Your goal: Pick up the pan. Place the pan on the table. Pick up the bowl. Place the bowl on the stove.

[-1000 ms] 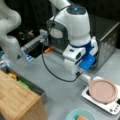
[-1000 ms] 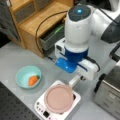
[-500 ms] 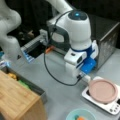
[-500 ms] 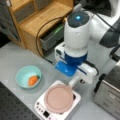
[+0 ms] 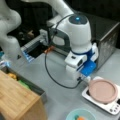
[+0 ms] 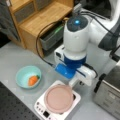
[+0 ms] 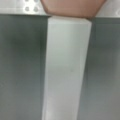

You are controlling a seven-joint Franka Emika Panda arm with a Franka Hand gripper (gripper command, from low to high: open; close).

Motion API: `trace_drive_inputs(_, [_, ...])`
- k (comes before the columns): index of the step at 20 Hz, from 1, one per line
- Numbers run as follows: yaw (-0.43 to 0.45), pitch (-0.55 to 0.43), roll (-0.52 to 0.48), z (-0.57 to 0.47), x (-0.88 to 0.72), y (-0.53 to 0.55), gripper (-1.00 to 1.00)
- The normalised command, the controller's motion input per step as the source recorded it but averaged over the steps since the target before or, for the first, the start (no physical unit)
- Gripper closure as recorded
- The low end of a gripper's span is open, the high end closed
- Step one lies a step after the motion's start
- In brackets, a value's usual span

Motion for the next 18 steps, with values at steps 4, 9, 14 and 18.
trace_drive_inputs(4, [0.027,-0.051,0.067,-0.19,-0.02,-0.17,-1.0])
trace_drive_inputs(9, [0.04,-0.08,0.051,-0.17,-0.07,-0.16,-1.0])
trace_drive_inputs(14, [0.034,-0.104,0.026,-0.13,-0.13,-0.09,-1.0])
trace_drive_inputs(18, [0.025,-0.134,-0.006,-0.12,-0.15,-0.04,-1.0])
